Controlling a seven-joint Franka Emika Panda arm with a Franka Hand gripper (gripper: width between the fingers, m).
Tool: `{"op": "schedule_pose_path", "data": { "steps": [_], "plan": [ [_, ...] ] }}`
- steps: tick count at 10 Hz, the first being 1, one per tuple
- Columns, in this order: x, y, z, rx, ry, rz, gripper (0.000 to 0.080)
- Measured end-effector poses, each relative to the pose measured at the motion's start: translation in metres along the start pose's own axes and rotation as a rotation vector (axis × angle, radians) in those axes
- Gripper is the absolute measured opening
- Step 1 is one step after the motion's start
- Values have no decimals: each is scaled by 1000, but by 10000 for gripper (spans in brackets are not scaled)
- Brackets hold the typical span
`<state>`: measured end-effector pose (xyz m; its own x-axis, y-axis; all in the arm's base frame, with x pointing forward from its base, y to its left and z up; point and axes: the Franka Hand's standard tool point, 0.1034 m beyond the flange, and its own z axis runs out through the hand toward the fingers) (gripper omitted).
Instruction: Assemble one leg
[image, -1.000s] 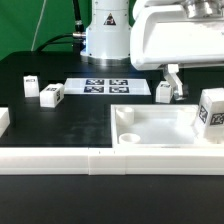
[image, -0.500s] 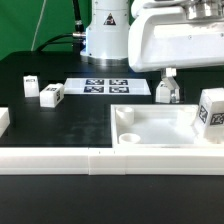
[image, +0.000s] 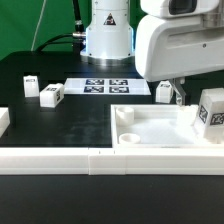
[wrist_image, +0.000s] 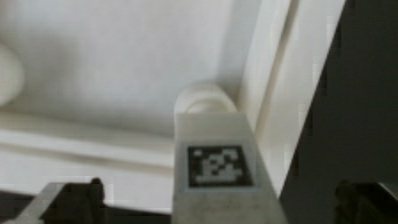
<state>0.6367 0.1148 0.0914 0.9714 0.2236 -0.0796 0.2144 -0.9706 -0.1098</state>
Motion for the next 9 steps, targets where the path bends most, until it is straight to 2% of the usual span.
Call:
{"op": "schedule_pose_path", "data": {
  "steps": [3, 4, 5, 6, 9],
  "plan": [
    [2, 1, 1, -1, 5, 1, 602],
    [2, 1, 1, -1, 5, 1, 426],
    [2, 1, 1, -1, 5, 1, 426],
    [2, 1, 1, -1, 5, 1, 291],
    [2, 1, 1, 1, 7, 24, 291]
  ]
}}
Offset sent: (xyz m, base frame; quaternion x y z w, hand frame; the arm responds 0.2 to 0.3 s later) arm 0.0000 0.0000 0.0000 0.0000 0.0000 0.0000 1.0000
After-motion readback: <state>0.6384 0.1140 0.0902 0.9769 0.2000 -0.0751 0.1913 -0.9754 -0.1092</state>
